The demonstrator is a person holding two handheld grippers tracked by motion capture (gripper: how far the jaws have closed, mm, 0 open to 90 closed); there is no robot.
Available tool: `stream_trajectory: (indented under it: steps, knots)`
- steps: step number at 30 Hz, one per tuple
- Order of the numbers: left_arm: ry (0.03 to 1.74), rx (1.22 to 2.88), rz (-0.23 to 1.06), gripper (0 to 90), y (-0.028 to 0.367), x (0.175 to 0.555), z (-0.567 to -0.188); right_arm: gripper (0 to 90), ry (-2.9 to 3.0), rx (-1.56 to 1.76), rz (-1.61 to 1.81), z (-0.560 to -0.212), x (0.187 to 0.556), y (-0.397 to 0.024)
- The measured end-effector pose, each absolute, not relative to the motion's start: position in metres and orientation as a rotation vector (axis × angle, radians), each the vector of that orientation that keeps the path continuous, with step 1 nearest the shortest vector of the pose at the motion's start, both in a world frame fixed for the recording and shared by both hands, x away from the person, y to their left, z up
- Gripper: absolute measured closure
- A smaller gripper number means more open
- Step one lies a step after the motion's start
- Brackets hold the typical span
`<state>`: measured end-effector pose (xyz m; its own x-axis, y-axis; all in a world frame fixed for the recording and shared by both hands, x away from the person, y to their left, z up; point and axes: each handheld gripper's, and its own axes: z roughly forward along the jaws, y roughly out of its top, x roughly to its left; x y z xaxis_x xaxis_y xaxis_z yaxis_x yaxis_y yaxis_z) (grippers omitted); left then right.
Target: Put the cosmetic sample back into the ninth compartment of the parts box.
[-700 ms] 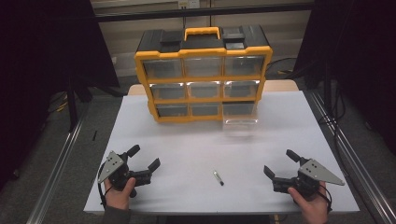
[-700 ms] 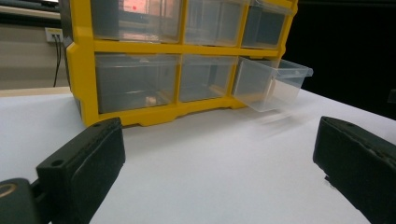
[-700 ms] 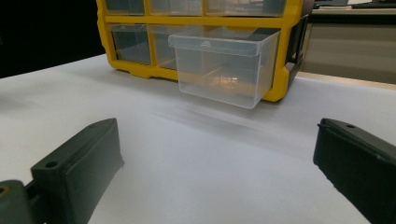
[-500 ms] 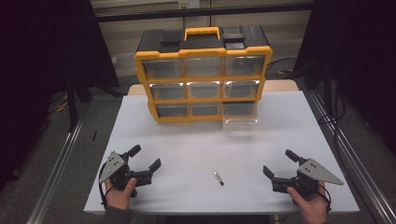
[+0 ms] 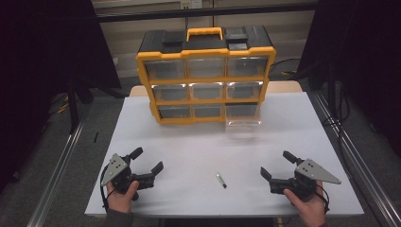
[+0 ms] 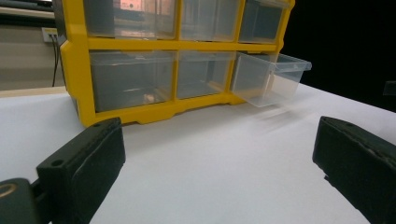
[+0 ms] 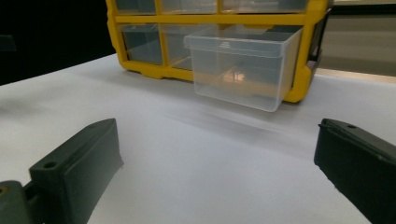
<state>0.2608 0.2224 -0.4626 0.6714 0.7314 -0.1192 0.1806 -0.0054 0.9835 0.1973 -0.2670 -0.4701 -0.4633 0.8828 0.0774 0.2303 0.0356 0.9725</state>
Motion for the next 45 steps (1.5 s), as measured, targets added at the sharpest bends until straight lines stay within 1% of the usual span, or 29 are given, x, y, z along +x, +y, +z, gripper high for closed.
stream_trajectory:
  steps: [8, 12, 26, 34, 45]
  knots:
    - [0.780, 1.549, 0.510, 2.6, 0.221, 0.260, -0.463, 0.0, 1.783, 1.120, 1.452, -0.467, 0.203, -0.250]
    - [0.753, 1.578, 0.518, 2.6, 0.222, 0.260, -0.463, 0.0, 1.802, 1.110, 1.442, -0.466, 0.207, -0.242]
    - [0.768, 1.572, 0.530, 2.6, 0.221, 0.259, -0.463, 0.9, 1.917, 1.046, 1.418, -0.465, 0.215, -0.212]
    - [0.761, 1.601, 0.550, 2.6, 0.221, 0.259, -0.463, 1.3, 1.974, 1.027, 1.401, -0.465, 0.217, -0.201]
    - [0.764, 1.582, 0.541, 2.6, 0.219, 0.259, -0.464, 1.2, 2.034, 1.016, 1.388, -0.466, 0.221, -0.190]
